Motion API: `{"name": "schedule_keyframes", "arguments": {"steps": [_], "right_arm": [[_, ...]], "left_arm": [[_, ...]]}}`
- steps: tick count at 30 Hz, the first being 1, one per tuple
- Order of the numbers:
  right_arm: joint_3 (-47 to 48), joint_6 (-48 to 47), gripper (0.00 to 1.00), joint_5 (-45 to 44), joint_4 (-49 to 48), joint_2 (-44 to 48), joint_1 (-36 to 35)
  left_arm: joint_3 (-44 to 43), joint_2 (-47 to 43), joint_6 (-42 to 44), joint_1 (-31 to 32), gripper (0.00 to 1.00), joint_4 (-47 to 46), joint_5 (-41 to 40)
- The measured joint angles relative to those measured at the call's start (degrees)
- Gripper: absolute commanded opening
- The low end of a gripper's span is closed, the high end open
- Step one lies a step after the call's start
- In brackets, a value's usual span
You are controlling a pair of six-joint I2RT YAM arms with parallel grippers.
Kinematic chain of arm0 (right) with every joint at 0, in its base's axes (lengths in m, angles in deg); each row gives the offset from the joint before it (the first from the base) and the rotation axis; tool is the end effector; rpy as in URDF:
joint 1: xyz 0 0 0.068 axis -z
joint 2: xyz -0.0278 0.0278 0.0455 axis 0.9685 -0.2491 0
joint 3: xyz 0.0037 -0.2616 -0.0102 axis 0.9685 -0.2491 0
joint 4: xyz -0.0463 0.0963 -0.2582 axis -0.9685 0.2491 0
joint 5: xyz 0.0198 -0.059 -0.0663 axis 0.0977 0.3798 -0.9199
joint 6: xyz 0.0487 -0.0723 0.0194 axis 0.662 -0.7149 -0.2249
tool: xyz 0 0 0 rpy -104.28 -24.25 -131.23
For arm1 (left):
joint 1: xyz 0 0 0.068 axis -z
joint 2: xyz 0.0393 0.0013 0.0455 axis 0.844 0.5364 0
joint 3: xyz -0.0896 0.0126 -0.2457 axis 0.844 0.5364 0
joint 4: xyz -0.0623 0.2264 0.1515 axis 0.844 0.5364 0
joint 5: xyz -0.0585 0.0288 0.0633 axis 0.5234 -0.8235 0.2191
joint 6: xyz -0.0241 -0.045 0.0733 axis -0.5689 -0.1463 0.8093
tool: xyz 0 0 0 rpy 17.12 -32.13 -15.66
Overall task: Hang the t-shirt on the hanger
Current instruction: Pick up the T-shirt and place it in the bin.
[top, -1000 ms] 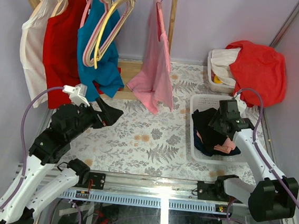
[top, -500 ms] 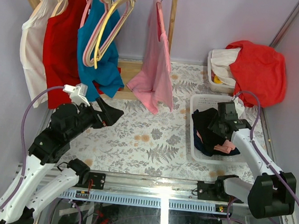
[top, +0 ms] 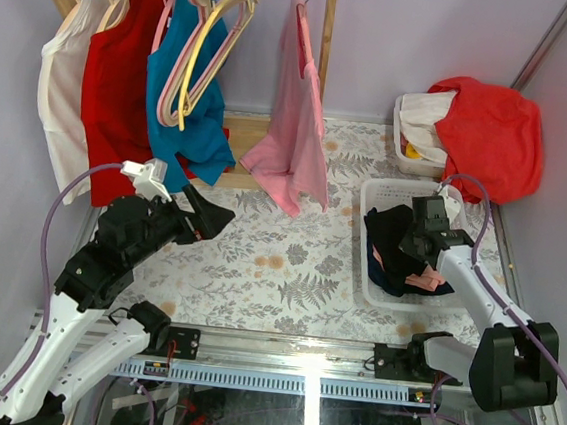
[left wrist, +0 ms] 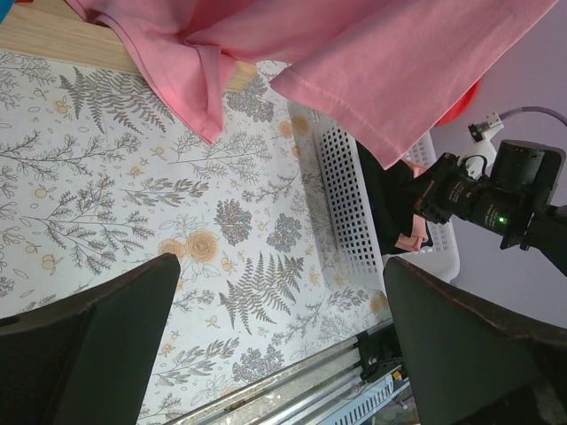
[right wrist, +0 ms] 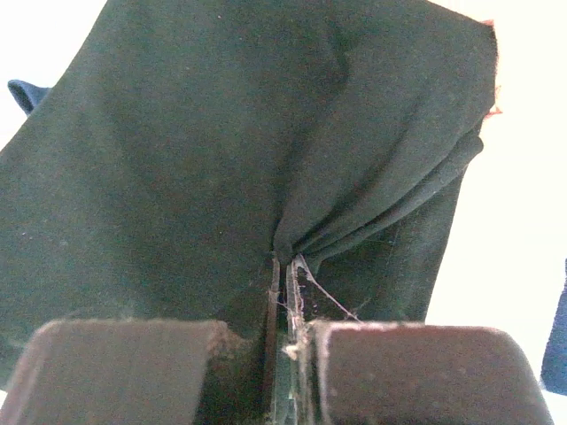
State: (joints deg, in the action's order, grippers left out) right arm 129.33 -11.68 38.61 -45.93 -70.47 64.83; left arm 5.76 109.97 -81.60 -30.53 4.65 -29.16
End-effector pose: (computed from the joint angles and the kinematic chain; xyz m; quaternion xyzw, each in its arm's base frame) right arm 0.2808 0.0305 0.1657 0.2351 0.9074 -0.0021 0.3484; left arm 0.1653 -0.0919 0.3423 -0.0568 0.8053 -0.3478 0.4768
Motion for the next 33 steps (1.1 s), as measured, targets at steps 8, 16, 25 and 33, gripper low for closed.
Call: {"name": "schedule_keyframes", "arguments": {"steps": [8,16,25,33], "right_arm": [[0.0,-2.5,0.00,3.5,-0.8,9.8,0.3],[6.0,-3.7,0.00,11.2,2.2,20.9,0.3],[17.7,-3.2,0.00,20.8,3.8,21.2,0.3],[22.1,-0.2,0.00,27.5,3.5,22.3,0.3]], "left_arm": [[0.0,0.5,0.1,0.0,0.99,0.4,3.1],[-0.2,2.0,0.5,0.1,1.00,0.3,5.8],[-3.7,6.6,1.1,4.6,1.00,-0.5,5.7],[-3.9,7.6,0.6,13.4,1.00,-3.3,2.6]]}}
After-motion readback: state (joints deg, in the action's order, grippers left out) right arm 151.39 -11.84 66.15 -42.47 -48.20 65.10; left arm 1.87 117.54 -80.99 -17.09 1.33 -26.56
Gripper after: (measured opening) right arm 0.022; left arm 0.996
